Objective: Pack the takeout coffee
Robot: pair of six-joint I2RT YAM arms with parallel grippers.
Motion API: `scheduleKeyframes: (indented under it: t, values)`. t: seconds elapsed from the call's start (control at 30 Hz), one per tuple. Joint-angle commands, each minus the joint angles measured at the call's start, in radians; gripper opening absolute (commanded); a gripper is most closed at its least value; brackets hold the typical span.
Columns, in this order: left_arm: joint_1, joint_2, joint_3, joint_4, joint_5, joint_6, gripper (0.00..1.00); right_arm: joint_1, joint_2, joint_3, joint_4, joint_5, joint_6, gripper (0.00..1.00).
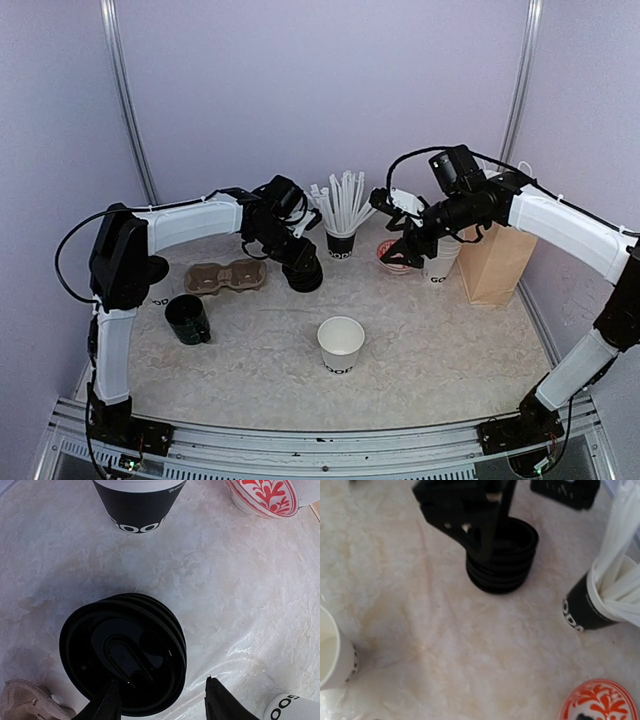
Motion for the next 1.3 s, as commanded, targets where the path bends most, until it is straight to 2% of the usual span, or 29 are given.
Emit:
scheduleKeyframes:
  t: [0.0, 0.13, 0.4, 0.6, 1.0, 1.27]
  values:
    - [-0.003, 0.025, 0.026, -0.019, 0.021, 0.001, 0.55, 0.001, 0.015, 0.030, 0.006, -0.060, 0.017, 0.80]
    - [-0.001, 0.035, 0.037, -0.016, 0.013, 0.002, 0.52, 0.000, 0.048, 0.045, -0.012, -0.072, 0.023, 0.77]
    - [0.008, 0.057, 0.058, -0.026, 0.041, 0.004, 0.39, 0.001, 0.056, 0.027, -0.009, -0.074, 0.014, 0.74]
    - [0.011, 0.064, 0.061, -0.026, 0.059, 0.003, 0.35, 0.001, 0.070, 0.022, -0.010, -0.073, 0.010, 0.73]
    - [0.013, 0.067, 0.074, -0.046, 0.077, 0.004, 0.22, 0.001, 0.074, 0.017, -0.019, -0.072, 0.002, 0.70]
    - [0.014, 0.055, 0.074, -0.057, 0.080, 0.004, 0.18, 0.001, 0.082, 0.017, -0.029, -0.079, -0.003, 0.69]
